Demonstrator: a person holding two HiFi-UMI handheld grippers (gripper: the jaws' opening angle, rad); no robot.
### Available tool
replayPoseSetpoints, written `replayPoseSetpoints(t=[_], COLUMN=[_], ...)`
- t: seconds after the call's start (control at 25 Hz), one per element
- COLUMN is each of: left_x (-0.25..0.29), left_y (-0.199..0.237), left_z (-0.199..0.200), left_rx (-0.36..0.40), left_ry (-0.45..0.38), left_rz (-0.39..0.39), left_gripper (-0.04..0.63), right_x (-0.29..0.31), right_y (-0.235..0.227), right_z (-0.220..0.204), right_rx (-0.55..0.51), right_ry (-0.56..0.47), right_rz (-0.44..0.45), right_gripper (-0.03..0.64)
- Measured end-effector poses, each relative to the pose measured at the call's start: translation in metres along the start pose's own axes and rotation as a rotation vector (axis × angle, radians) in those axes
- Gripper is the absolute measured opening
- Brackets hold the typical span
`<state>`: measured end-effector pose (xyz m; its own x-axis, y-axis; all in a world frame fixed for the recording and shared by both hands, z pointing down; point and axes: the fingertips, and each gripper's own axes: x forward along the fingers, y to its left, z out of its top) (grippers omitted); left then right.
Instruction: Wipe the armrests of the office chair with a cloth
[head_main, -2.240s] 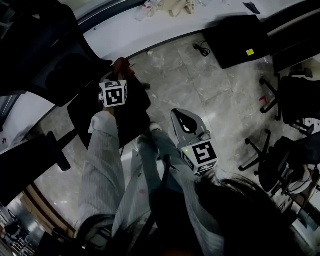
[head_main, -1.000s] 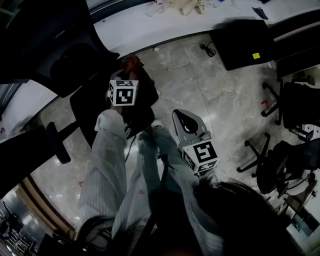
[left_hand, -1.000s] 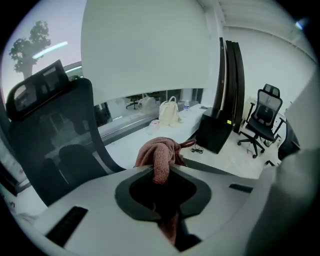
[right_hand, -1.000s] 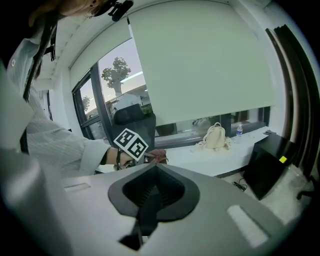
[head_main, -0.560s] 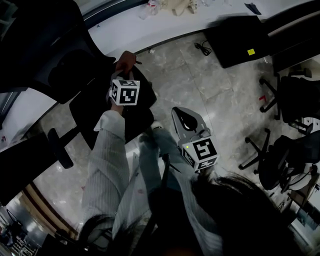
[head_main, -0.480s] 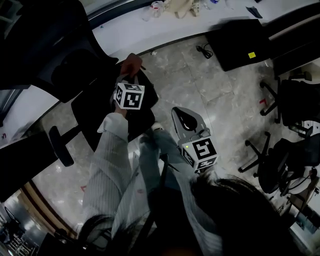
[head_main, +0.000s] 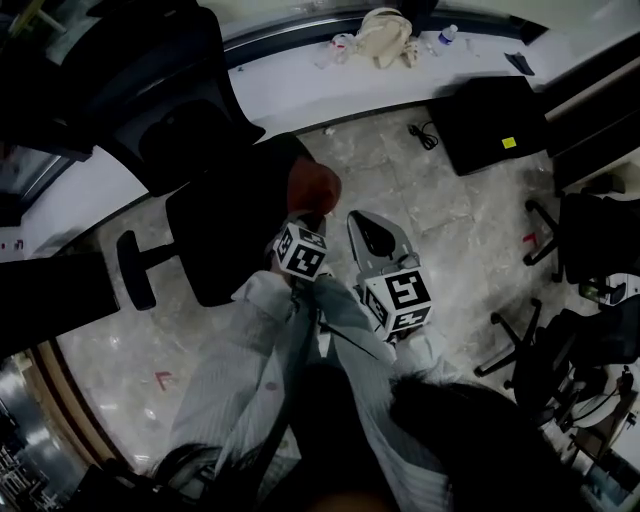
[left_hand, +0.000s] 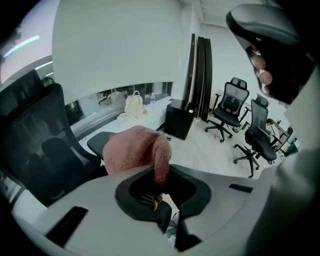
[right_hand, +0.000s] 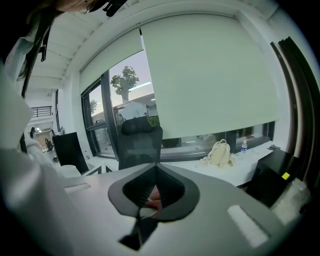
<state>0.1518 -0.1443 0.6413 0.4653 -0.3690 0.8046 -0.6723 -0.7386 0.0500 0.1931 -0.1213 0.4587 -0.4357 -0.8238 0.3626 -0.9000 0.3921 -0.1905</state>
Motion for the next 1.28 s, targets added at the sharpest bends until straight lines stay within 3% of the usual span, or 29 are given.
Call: replayPoseSetpoints(t=[0.12,0.24,0.36,0.52,0.64,0.76,0.88,1.0,1.12,1.28], left_x=[-0.010,-0.042,-0.104,-0.212,-0.284,-0.335,-0.367,-0.390,-0.402,-0.408], left_y=[0.005,0.024,0.039,0.045,0.053,0.058,0.056,0.052,0.046,0.038], left_z=[-0.002,0.019,0.049,0.084,0.087,0.081,0.074,0.066,0.060,0.058], left_rx=[-0.045,-0.089,-0.131,-0.094,-0.045,-0.048,-0.025,0.021,0.049,0.130], left_ry=[-0.037,-0.161,-0.294,-0.424,-0.415,-0.397,-0.365,-0.309,-0.273,-0.211], left_rz=[0.027,0.083,0.105,0.067,0.107,0.152,0.179,0.224,0.254,0.285], left_gripper=[0.032,0.032,0.032,0.032,0.032,0.032,0.032,0.032,0.032,0.032], right_x=[-0.002,-0.008,-0.019,-0.033,-0.043,-0.048,-0.051,-0.057,-0.058,-0.044], right_y=[0.006,0.010,0.016,0.040,0.070,0.106,0.156,0.207,0.241,0.260], right_z=[0.005,0.013,0.035,0.084,0.118,0.135,0.135,0.133,0.128,0.118], right_rx=[-0.013,-0.033,-0.046,-0.076,-0.115,-0.147,-0.216,-0.346,-0.483,-0.624], right_ry=[-0.008,-0.024,-0.071,-0.167,-0.243,-0.275,-0.238,-0.199,-0.169,-0.107], right_rz=[0.003,0.012,0.025,0.088,0.163,0.258,0.448,0.586,0.616,0.582], right_gripper=[0.002,0.002,0.002,0.002,0.002,0.002,0.003,0.069,0.197,0.233])
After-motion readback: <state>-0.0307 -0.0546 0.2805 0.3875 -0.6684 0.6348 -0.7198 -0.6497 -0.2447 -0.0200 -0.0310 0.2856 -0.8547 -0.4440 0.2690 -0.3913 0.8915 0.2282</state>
